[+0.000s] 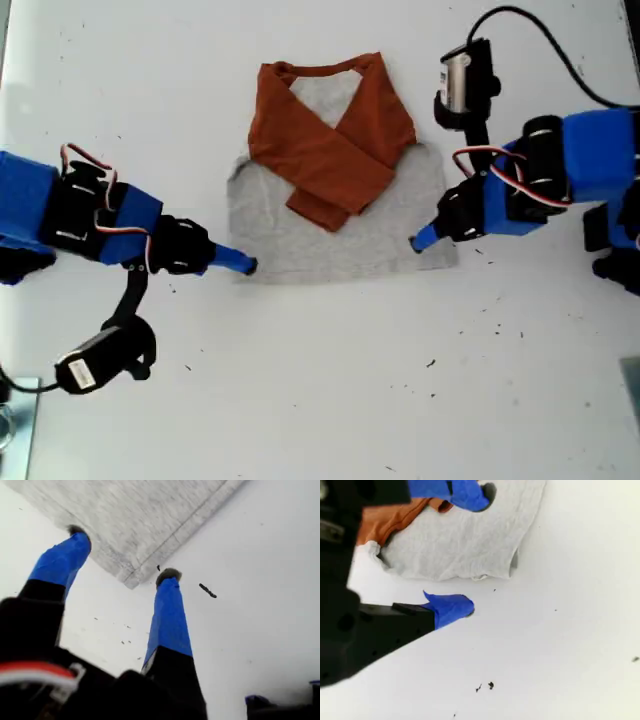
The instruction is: Fold t shirt
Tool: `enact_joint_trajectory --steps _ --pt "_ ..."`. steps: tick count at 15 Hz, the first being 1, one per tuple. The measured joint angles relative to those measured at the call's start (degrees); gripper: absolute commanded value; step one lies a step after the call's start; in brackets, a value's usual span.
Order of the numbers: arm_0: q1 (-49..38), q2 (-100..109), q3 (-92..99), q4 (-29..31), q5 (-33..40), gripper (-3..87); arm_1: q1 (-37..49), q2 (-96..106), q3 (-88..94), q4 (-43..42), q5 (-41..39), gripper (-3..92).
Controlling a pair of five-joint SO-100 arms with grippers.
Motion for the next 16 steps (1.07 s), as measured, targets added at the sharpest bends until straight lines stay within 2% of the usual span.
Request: enact_joint_trajectory --steps 2,3,4,5,7,10,13,16 --pt "-3.25 -7.56 -0.53 -4.48 1.76 20.8 0.09 -2.72 4.22 -7.47 0.09 24.4" --pt "-4.48 -10.20 -1.76 -6.15 2.11 9.6 0.18 -5.19 5.01 -10.11 0.18 21.2" --pt "-5.27 -12.83 -3.08 -7.12 2.29 -0.2 0.26 -7.56 5.45 -11.43 0.09 11.0" --pt "-5.89 -13.97 -3.96 -7.82 2.37 -0.3 0.35 -10.72 5.71 -13.10 0.44 3.5" --pt "-6.42 -16.70 -6.24 -8.88 4.22 -0.3 -0.26 -14.77 4.92 -18.72 0.44 3.2" --pt "-6.06 -18.19 -12.04 -5.36 5.98 -0.3 -1.32 -12.04 5.54 -20.21 0.53 3.1" --pt "-0.09 -18.81 -21.62 0.97 5.89 -0.3 -4.92 2.37 6.50 -13.62 -1.14 3.1" --pt "9.84 -19.07 -28.65 2.02 3.69 -0.3 -13.80 14.15 6.50 -7.65 0.35 3.0"
